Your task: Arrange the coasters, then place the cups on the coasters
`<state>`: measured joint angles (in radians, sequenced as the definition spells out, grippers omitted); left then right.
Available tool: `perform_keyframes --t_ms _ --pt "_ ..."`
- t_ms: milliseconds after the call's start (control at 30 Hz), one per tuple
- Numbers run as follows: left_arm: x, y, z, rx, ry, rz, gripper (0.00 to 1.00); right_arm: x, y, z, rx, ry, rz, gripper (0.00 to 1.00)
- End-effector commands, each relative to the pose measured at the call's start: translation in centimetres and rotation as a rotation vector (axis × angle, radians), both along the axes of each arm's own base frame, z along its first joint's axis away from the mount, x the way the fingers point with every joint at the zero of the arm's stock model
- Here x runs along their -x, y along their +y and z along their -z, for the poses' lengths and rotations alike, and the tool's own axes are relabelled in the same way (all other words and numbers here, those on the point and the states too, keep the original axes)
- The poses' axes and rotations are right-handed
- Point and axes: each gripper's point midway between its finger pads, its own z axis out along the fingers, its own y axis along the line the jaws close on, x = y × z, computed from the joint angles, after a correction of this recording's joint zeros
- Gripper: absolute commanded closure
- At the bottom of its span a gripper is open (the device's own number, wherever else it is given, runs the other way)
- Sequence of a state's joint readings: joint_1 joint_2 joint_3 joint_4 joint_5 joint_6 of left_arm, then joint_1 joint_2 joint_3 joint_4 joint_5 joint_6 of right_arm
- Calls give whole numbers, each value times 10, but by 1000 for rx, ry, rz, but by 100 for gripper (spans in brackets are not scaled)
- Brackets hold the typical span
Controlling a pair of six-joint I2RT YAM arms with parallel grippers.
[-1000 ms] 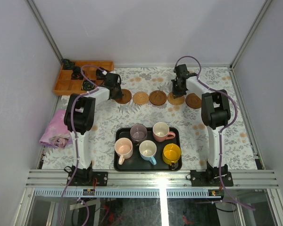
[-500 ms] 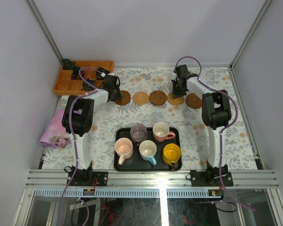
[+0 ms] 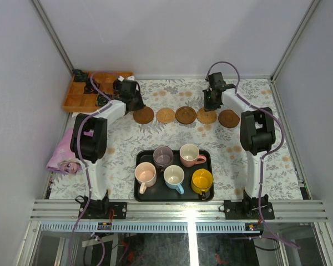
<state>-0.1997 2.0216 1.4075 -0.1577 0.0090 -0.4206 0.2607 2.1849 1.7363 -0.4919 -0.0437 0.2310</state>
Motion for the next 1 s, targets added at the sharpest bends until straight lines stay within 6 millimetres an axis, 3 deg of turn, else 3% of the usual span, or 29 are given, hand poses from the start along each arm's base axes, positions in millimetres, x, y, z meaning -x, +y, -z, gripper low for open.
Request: perform_keyframes --t_ms 0,133,400,567,967 --pt "-24 -13 -85 73 -202 60 97 -18 -7 -80 4 -196 18 100" --pt "-20 -35 -88 158 -200 136 96 -13 -23 -79 35 -195 70 100" --pt "-3 -89 -65 144 -160 284 96 6 -76 -54 41 -126 220 100" --pt "0 -113 -49 152 -122 340 96 17 -103 -44 50 -96 288 100" --pt "10 -122 4 149 3 364 95 26 -112 -23 57 -34 316 100"
